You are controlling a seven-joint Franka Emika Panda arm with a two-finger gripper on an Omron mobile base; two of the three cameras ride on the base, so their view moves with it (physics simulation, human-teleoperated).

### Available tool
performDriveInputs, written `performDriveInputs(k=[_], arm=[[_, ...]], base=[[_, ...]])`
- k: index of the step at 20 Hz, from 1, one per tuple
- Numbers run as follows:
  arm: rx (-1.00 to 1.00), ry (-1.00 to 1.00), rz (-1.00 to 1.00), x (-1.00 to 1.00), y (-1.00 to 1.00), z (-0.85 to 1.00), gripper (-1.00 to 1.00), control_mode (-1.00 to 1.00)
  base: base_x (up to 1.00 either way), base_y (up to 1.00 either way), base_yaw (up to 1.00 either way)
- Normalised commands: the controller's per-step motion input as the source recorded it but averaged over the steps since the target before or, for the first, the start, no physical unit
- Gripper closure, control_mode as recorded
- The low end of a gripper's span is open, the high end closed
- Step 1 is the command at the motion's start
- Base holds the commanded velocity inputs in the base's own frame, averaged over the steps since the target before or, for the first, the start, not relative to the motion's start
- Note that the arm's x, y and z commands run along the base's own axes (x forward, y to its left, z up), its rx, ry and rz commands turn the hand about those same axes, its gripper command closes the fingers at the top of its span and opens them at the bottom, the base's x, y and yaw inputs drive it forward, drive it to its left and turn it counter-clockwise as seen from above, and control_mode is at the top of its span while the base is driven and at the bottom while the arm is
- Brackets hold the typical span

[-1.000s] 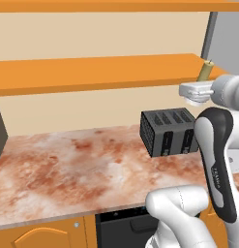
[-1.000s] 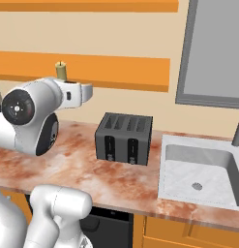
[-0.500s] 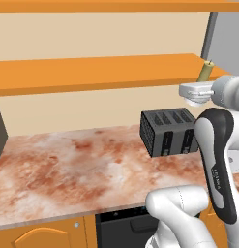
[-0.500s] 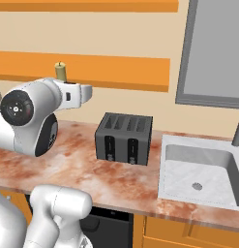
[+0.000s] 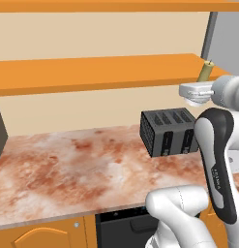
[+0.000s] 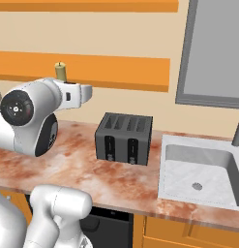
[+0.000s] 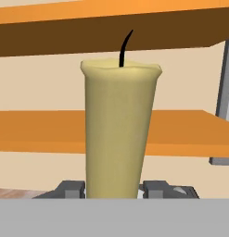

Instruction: Get the candle and the beer from the cabinet and move them to the dining counter.

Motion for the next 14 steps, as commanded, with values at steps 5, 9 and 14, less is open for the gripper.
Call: performDriveInputs(k=[5,9,14], arm=[[0.0,0.0,0.0,0.0,0.0,0.0,1.0,1.0],[0.0,0.0,0.0,0.0,0.0,0.0,1.0,1.0],[0.0,0.0,0.0,0.0,0.0,0.0,1.0,1.0]], base=[[-0.01,0.0,0.0],[-0.36,0.0,0.0],[-0.59,-0.04,0.0]])
